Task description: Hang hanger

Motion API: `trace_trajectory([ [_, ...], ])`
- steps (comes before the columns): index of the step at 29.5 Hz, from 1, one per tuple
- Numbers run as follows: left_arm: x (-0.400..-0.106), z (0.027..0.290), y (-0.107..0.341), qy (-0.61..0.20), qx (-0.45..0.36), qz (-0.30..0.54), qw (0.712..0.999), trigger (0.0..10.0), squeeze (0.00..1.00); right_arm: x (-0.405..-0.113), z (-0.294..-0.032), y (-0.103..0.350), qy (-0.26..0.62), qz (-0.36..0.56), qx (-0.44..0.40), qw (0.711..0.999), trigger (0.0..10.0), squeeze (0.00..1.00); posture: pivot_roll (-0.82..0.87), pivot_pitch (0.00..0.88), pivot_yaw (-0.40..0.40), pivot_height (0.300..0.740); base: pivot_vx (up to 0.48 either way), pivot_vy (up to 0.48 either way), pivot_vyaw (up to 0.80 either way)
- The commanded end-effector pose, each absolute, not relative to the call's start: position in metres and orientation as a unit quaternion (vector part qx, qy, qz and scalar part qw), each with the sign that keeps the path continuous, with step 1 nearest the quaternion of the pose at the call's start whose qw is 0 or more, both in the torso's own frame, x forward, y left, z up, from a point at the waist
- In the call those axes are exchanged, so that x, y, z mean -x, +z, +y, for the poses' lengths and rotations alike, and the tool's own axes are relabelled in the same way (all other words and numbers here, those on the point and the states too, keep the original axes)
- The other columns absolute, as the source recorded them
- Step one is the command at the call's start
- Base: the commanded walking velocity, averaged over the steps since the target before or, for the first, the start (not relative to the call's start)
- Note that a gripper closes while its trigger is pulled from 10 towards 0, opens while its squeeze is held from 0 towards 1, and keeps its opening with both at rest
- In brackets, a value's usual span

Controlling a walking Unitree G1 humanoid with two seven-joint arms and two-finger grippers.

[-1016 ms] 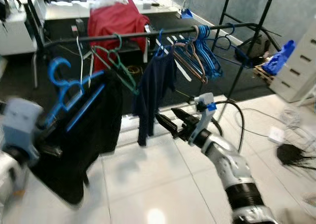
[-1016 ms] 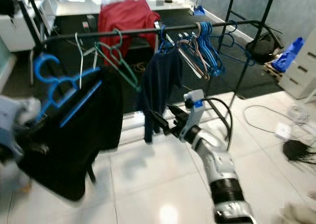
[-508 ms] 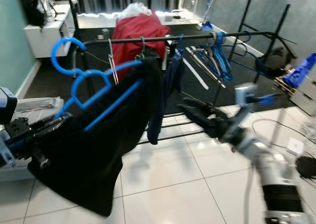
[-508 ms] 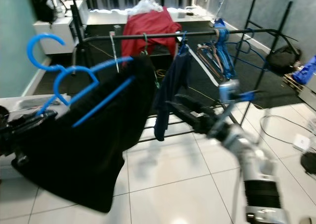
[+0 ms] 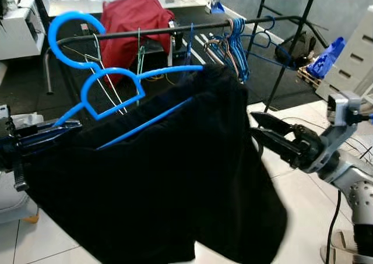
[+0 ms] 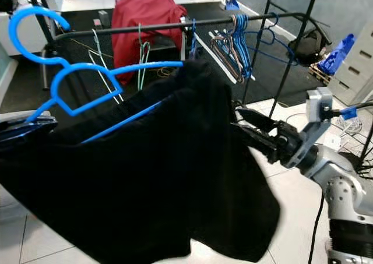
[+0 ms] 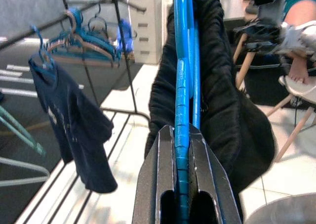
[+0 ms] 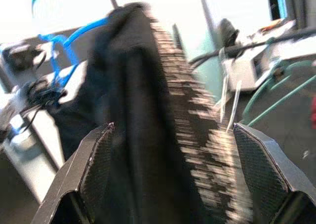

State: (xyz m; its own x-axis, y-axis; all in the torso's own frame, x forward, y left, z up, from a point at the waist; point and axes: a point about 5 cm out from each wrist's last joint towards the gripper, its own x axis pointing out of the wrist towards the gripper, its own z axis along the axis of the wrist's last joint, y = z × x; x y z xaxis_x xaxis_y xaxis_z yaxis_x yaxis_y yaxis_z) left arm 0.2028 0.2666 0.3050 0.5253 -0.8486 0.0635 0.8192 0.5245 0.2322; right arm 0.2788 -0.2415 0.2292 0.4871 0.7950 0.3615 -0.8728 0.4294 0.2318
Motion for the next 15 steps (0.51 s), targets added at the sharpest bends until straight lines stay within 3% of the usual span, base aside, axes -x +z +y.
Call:
trace_trajectory([
  [1,-0.197,0.263,0.321,-0.500,-0.092,-0.114,0.854,10.0,0.00,-0.279,-0.254,0.235,0.477,-0.116,-0.204,0.847,10.0,0.00,0.01,0.000,-0.049,0.740,0.000,0.000,0.00],
  [4,-0.192,0.250,0.327,-0.542,-0.079,-0.132,0.826,10.0,0.00,-0.278,-0.254,0.234,0.482,-0.107,-0.205,0.845,10.0,0.00,0.00,0.000,-0.049,0.740,0.000,0.000,0.00],
  [7,-0.192,0.250,0.327,-0.542,-0.079,-0.132,0.826,10.0,0.00,-0.278,-0.254,0.234,0.482,-0.107,-0.205,0.845,10.0,0.00,0.00,0.000,-0.049,0.740,0.000,0.000,0.00],
  [8,-0.192,0.243,0.328,-0.560,-0.079,-0.132,0.814,10.0,0.00,-0.275,-0.250,0.234,0.499,-0.102,-0.214,0.834,10.0,1.00,0.00,0.000,-0.048,0.740,0.000,0.000,0.00],
  [12,-0.192,0.231,0.326,-0.588,-0.081,-0.121,0.795,10.0,0.00,-0.275,-0.241,0.234,0.511,-0.106,-0.203,0.828,10.0,1.00,0.00,0.000,-0.047,0.740,0.000,0.000,0.00],
  [13,-0.193,0.227,0.327,-0.599,-0.081,-0.119,0.788,10.0,0.00,-0.276,-0.238,0.234,0.514,-0.103,-0.198,0.829,10.0,0.23,0.01,0.000,-0.043,0.740,0.000,0.000,0.00],
  [14,-0.193,0.227,0.327,-0.599,-0.081,-0.119,0.788,10.0,0.00,-0.276,-0.238,0.234,0.514,-0.103,-0.198,0.829,10.0,0.23,0.01,0.000,-0.043,0.740,0.000,0.000,0.00],
  [15,-0.193,0.224,0.327,-0.608,-0.082,-0.117,0.781,10.0,0.00,-0.276,-0.234,0.231,0.518,-0.093,-0.188,0.829,10.0,0.00,0.01,0.000,-0.043,0.740,0.000,0.000,0.00],
])
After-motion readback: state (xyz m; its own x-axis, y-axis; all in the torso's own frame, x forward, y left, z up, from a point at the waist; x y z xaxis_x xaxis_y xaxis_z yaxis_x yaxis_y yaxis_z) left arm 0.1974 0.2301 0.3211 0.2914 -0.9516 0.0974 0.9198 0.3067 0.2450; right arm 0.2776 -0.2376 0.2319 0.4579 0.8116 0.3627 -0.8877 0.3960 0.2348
